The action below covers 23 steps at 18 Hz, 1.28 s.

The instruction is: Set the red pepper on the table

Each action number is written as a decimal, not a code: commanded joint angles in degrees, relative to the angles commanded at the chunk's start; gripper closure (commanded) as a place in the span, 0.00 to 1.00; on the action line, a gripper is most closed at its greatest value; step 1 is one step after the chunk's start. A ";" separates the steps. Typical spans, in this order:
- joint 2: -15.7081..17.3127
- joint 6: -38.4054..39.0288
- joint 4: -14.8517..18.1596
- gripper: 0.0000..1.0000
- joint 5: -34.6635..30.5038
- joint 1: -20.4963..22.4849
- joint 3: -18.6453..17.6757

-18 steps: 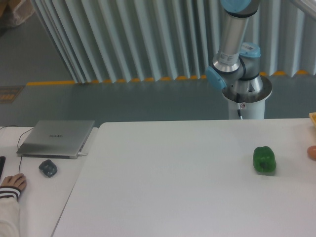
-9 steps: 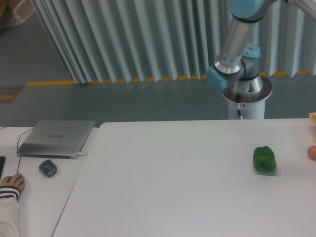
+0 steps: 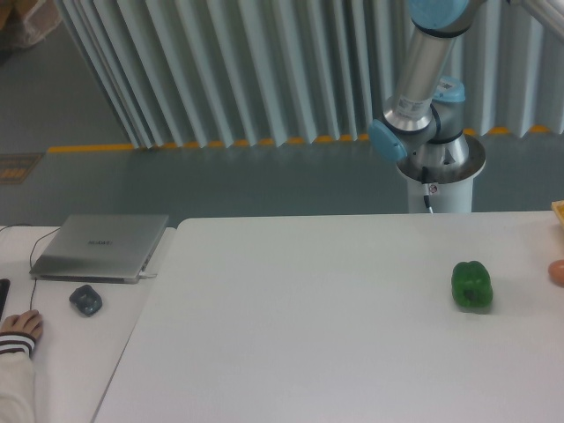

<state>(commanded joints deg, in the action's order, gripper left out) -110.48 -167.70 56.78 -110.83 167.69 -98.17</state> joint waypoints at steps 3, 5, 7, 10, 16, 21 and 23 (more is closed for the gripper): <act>-0.26 0.09 -0.35 0.00 0.00 0.09 0.26; -0.53 0.09 -1.05 0.00 0.00 0.09 0.35; -0.88 0.17 -1.32 0.09 0.00 0.09 0.35; -1.49 0.53 -2.11 0.27 0.09 0.00 0.26; -1.85 1.14 -2.29 0.61 0.09 0.09 0.61; -1.41 1.32 -1.67 0.68 1.75 1.05 2.11; -0.62 1.49 2.25 0.68 7.35 2.71 4.73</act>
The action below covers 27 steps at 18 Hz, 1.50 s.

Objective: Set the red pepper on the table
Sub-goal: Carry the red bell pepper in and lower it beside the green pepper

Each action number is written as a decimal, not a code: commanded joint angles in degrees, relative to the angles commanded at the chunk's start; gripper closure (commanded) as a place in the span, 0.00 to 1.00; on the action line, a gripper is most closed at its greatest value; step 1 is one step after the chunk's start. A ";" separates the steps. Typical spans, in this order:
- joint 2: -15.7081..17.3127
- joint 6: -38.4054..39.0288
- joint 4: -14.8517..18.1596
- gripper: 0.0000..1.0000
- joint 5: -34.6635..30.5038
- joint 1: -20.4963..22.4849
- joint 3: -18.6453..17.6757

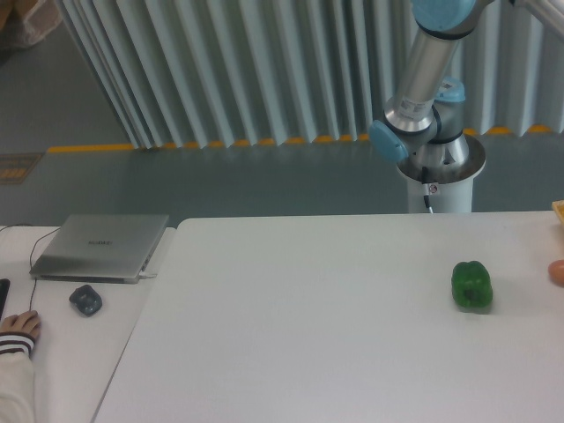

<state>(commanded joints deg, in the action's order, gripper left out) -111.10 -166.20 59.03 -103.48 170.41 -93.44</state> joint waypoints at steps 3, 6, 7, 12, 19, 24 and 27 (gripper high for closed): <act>1.76 3.32 6.26 0.67 10.11 3.60 2.64; 3.86 14.09 9.34 0.66 17.41 3.36 2.74; 4.57 22.42 10.13 0.62 21.79 2.31 2.65; 7.21 48.30 9.97 0.62 28.86 -5.86 2.91; 5.03 77.39 2.95 0.62 23.36 -23.77 2.39; 1.59 92.53 1.18 0.62 12.89 -35.13 2.30; 0.45 94.75 0.30 0.59 10.06 -37.08 1.77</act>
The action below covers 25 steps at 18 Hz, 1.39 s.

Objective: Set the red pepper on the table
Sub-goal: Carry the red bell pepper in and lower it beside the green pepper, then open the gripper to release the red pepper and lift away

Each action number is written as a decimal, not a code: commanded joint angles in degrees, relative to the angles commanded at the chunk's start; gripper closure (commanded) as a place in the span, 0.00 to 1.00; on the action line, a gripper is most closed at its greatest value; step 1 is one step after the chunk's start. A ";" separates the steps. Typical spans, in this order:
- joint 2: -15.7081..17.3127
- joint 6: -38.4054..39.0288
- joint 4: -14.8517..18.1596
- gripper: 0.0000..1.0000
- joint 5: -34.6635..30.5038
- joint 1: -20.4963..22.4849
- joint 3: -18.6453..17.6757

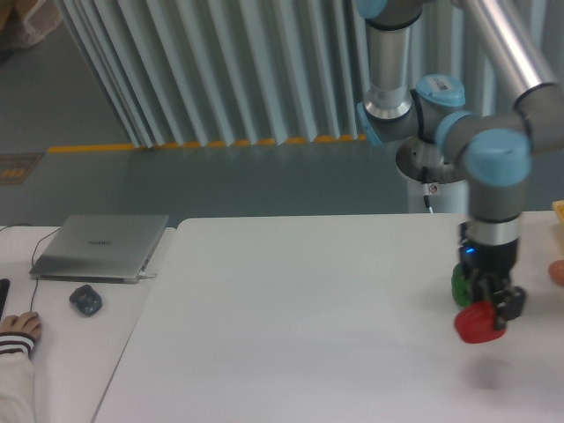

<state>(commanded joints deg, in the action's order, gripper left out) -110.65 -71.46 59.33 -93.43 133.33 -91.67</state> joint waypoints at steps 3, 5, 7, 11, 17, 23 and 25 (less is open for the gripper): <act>-1.49 0.09 -1.40 0.48 -0.35 -0.09 -0.44; -2.46 1.57 -1.67 0.22 -0.70 -0.18 -0.53; -2.11 2.02 -1.59 0.00 -0.79 -0.18 -0.44; -1.41 1.23 -1.41 0.00 -0.88 0.26 0.08; 1.14 -0.87 11.52 0.00 -2.46 4.99 5.41; -0.08 -25.12 20.83 0.00 2.81 10.11 14.84; -0.44 -29.60 20.91 0.00 3.08 10.72 15.55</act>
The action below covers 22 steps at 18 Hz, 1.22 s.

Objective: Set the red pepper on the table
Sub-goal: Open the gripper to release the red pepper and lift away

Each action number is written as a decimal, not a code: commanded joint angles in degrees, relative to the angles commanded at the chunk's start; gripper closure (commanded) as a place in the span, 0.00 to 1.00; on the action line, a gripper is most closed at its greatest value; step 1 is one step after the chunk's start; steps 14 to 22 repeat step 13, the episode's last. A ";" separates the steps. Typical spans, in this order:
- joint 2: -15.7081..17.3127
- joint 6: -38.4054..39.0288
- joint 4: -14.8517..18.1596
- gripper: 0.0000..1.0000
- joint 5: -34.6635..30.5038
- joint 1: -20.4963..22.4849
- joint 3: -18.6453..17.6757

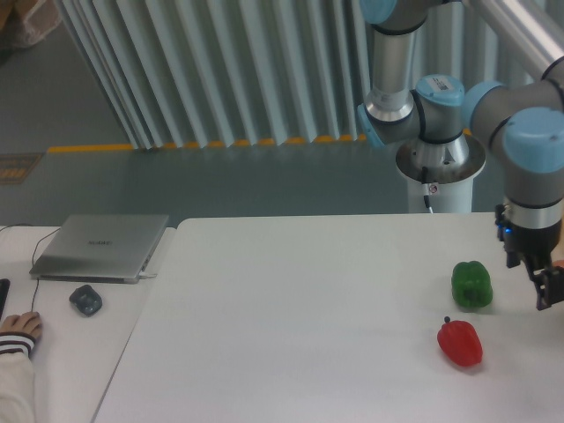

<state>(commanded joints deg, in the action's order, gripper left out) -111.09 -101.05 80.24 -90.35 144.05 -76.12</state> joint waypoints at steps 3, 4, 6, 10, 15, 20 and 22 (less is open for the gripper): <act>0.26 -1.34 0.00 0.00 0.00 1.06 0.00; 0.26 -1.34 0.00 0.00 0.09 1.06 0.00; 0.26 -1.34 -0.09 0.00 0.18 1.06 0.00; 0.26 -1.08 -0.09 0.00 0.09 1.15 -0.09; 0.35 -0.90 -0.09 0.00 0.09 1.06 -0.26; 0.35 -0.90 -0.09 0.00 0.09 1.06 -0.26; 0.35 -0.90 -0.09 0.00 0.09 1.06 -0.26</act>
